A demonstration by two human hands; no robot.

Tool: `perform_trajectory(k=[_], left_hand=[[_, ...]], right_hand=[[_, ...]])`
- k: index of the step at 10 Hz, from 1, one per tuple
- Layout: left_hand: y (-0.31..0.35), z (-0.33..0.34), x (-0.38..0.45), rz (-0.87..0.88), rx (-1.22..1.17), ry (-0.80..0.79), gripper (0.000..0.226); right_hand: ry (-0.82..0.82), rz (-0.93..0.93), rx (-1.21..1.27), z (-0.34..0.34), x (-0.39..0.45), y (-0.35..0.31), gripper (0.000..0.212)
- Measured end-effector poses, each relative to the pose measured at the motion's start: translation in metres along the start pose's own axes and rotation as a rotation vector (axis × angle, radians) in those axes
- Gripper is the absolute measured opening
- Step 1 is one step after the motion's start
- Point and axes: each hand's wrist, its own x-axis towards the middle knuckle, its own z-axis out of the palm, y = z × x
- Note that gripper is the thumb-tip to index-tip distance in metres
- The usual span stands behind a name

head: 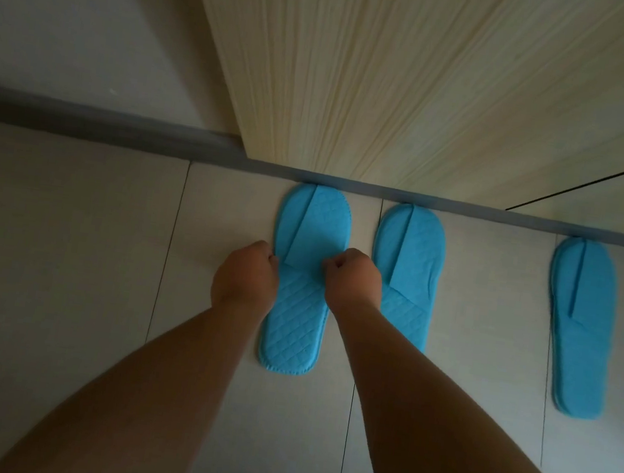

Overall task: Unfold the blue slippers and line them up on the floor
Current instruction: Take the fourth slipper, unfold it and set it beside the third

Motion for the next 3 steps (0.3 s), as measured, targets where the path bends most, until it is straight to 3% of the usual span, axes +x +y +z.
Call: perform_trajectory(k=[2,3], left_hand=[[0.011,-0.022,-0.009,-0.071,0.067,-0.039,0.029],[0.019,-0.054,-0.031,0.049,0.136,0.045,0.027]], right_hand=[[-0.073,-0.058,-0.155,-0.015,-0.008,-0.007,0.011],[-0.011,-0.101,-0.193,-0.033,-0.034,-0.018,0.013]])
